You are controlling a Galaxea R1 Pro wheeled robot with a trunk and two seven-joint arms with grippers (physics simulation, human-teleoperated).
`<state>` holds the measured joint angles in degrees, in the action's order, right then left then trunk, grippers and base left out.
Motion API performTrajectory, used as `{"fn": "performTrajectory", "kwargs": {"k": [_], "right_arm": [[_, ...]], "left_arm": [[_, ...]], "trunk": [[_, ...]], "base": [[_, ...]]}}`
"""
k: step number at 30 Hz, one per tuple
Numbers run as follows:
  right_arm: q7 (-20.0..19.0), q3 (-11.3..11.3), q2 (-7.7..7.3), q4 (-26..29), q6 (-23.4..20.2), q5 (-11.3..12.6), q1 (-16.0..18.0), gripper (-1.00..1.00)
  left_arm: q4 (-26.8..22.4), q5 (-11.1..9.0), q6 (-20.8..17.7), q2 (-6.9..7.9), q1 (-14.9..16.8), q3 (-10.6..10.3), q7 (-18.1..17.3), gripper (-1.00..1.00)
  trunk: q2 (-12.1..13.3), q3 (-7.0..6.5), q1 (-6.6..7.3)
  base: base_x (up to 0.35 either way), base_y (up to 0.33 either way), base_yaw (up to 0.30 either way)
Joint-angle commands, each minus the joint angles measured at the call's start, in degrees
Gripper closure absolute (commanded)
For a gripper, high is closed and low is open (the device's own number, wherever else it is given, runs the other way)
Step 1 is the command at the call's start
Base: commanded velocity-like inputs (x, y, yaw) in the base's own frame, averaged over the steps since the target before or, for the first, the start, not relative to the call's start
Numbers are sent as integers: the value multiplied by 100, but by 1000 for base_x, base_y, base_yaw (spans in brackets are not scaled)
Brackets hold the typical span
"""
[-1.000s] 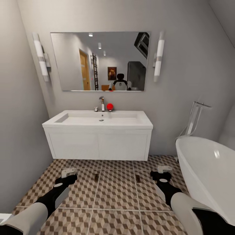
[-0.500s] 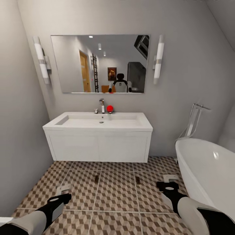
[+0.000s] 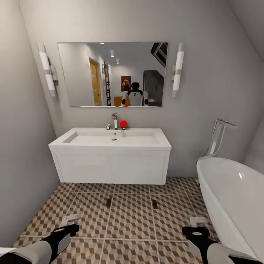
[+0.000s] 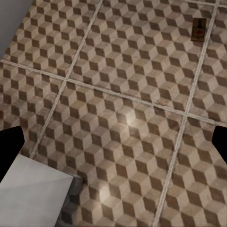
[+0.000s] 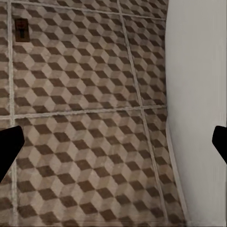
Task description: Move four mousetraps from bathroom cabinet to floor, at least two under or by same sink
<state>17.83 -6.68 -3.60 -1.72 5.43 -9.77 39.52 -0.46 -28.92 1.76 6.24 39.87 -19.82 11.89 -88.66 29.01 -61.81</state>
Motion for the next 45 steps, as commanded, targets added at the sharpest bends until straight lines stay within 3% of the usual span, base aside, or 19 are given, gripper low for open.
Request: {"fn": "performTrajectory", "kwargs": {"k": [1,9,23,36,40,45], "right_arm": [[16,-43,-3,-18,30,-60,-74,-100],[1,-45,-8,-21,22,-59,-437,-100],[-13,-52,-76,-21,19,-52,-1277,-100],[-52,-61,-88,-21,69,-44,-2447,-100],[-69,-61,-64,-21,60,-42,-2648,-100],[-79,-61,-46,-25,34,-37,-2833,-100]], "left_arm": [[3,-54,10,-2,-10,-49,12,-100],[22,-66,-19,-7,-227,-46,15,-100],[28,-70,-84,-108,-1149,-44,14,-100],[28,-67,-81,-399,-2265,-40,-12,-100],[28,-72,-53,-488,-2469,-38,-46,-100],[28,-146,-16,-553,-2623,-6,-76,-100]], "trunk": [[38,-13,23],[359,-157,199],[921,-408,506],[1442,-641,792],[1603,-713,880],[1603,-713,880]], "base": [[0,0,0],[0,0,0],[0,0,0],[0,0,0],[0,0,0],[0,0,0]]}}
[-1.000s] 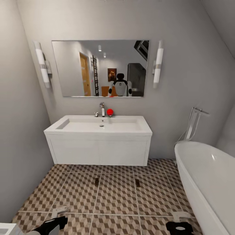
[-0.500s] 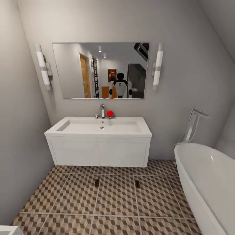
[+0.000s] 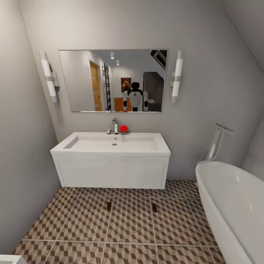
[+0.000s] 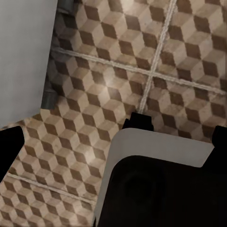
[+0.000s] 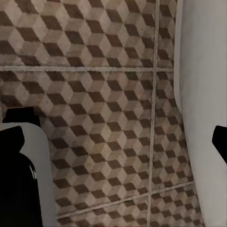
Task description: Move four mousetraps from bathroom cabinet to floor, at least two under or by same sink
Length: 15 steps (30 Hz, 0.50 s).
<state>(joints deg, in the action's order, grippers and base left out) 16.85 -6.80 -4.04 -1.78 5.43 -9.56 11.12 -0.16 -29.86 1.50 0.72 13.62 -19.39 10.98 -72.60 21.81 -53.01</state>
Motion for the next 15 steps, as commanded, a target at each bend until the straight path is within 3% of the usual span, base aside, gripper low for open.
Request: {"fn": "performTrajectory", "kwargs": {"k": [1,5,15], "right_arm": [[17,-49,1,-20,27,-57,-35,-100],[13,-49,-2,-21,12,-55,-179,-100],[-3,-49,6,-24,-2,-52,-275,-100]], "left_arm": [[-2,-90,14,-11,-19,-36,8,-100],[-3,-242,-4,-40,-70,-1,-10,-100],[-9,-344,-27,-74,-99,19,-20,-100]], "trunk": [[-4,6,0],[-4,6,0],[-4,6,0]], "base": [[0,0,0],[0,0,0],[0,0,0]]}}
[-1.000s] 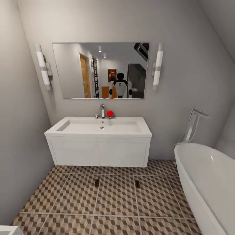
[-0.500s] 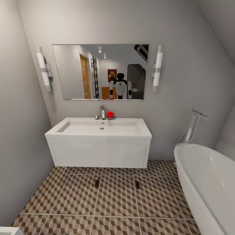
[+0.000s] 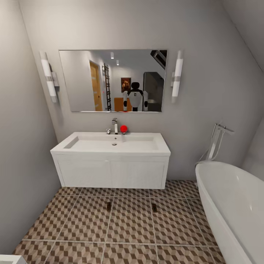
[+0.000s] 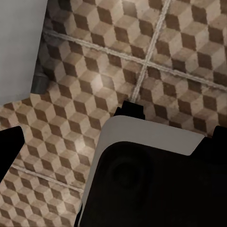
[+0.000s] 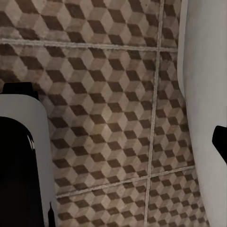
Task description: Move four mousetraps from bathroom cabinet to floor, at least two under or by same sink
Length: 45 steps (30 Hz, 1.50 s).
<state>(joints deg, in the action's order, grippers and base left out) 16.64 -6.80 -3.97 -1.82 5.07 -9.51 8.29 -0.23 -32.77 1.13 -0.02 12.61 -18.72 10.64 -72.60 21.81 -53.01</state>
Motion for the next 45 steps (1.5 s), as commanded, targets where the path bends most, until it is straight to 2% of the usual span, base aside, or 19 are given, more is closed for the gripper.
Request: {"fn": "performTrajectory", "kwargs": {"k": [1,20,25,35,45], "right_arm": [[18,-49,-1,-18,33,-56,4,-100],[31,-59,18,-14,38,-59,-11,-100],[32,-62,22,-12,38,-60,-11,-100],[32,-65,42,-11,40,-66,-11,-100],[33,-65,45,-11,65,-82,-11,-100]], "left_arm": [[-3,-56,8,-2,1,-48,16,-100],[-12,-42,-11,-29,-4,-54,-1,-100],[-10,-41,-14,-85,-4,-54,-5,-100],[-4,-44,8,-309,-4,-53,-1,-100],[-4,-48,32,-370,-4,-52,0,-100]], "trunk": [[-4,6,0],[-4,6,0],[-4,6,0],[-4,6,0],[-4,6,0]], "base": [[0,0,0],[0,0,15],[0,0,189],[0,0,254],[0,0,275]]}}
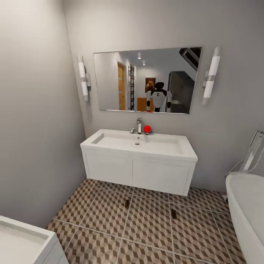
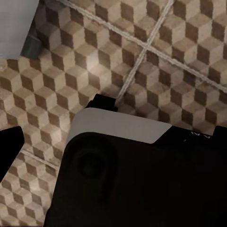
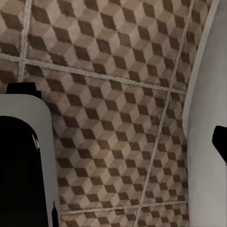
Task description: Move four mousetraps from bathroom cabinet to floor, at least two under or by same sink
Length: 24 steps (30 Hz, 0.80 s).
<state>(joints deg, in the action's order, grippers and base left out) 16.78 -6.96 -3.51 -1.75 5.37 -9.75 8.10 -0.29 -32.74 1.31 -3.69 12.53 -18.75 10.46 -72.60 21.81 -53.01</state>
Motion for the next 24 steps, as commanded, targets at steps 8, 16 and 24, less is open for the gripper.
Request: {"fn": "performTrajectory", "kwargs": {"k": [8,16,24], "right_arm": [[18,-50,-1,-19,56,-61,7,-100],[18,-51,-1,-19,71,-62,7,-100],[18,-51,-1,-19,74,-55,7,-100]], "left_arm": [[3,-54,18,-7,-12,-49,18,-100],[9,-50,10,10,-20,-56,18,-100],[11,-47,7,5,-34,-63,18,-100]], "trunk": [[-4,6,0],[-4,6,0],[-4,6,0]], "base": [[0,0,278],[0,0,279],[0,0,255]]}}
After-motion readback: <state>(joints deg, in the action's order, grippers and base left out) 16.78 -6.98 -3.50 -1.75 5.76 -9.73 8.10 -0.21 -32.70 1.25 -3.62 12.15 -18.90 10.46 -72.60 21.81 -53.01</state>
